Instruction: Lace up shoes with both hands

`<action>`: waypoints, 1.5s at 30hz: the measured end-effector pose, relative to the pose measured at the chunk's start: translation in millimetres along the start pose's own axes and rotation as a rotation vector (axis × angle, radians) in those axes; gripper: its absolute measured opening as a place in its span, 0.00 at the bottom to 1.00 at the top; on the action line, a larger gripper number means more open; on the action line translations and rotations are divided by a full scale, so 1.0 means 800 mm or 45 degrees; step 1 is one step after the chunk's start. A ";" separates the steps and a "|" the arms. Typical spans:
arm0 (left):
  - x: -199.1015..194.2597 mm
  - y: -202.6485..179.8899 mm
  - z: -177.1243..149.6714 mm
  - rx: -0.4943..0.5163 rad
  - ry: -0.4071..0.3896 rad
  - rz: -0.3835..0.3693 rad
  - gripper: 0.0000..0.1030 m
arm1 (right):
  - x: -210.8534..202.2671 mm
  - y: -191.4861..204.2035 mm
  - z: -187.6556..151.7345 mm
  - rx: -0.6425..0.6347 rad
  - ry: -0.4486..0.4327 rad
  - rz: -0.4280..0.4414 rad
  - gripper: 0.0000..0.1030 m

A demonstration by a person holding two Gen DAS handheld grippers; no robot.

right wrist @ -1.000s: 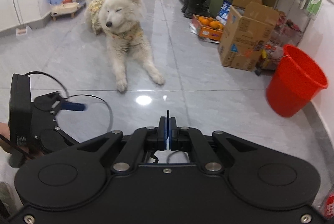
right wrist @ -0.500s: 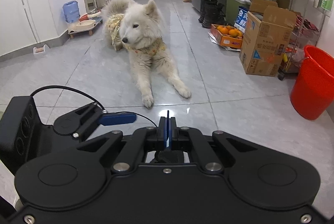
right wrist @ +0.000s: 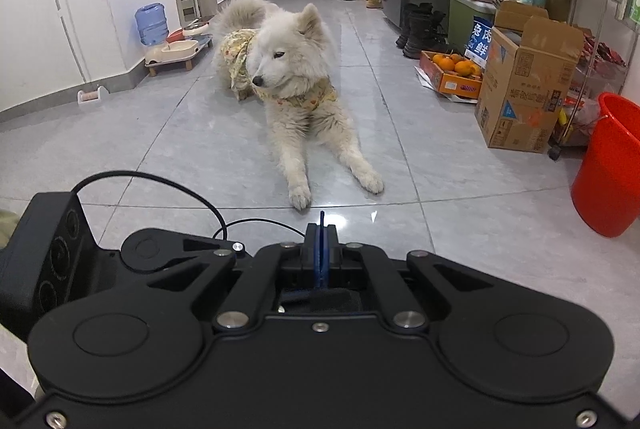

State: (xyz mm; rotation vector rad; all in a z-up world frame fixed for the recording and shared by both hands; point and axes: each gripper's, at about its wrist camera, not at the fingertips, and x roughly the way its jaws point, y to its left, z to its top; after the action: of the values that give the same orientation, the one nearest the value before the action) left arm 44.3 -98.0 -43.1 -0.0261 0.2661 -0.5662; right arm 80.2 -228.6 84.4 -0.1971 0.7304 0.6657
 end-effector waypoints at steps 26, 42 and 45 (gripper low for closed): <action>-0.026 0.031 0.010 -0.053 0.008 0.067 0.03 | -0.016 -0.018 -0.073 -0.008 -0.419 -0.051 0.98; -0.030 0.028 0.007 -0.044 -0.011 0.047 0.03 | 0.002 -0.030 -0.110 0.056 -0.687 0.055 0.95; -0.032 0.026 0.006 -0.040 -0.012 0.044 0.03 | 0.006 -0.029 -0.103 0.061 -0.667 0.092 0.78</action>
State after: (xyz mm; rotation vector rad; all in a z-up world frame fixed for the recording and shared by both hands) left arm 35.8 -67.1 -34.6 -0.0541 0.2658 -0.5273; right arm 52.4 -276.4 19.2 0.0508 0.2502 0.7287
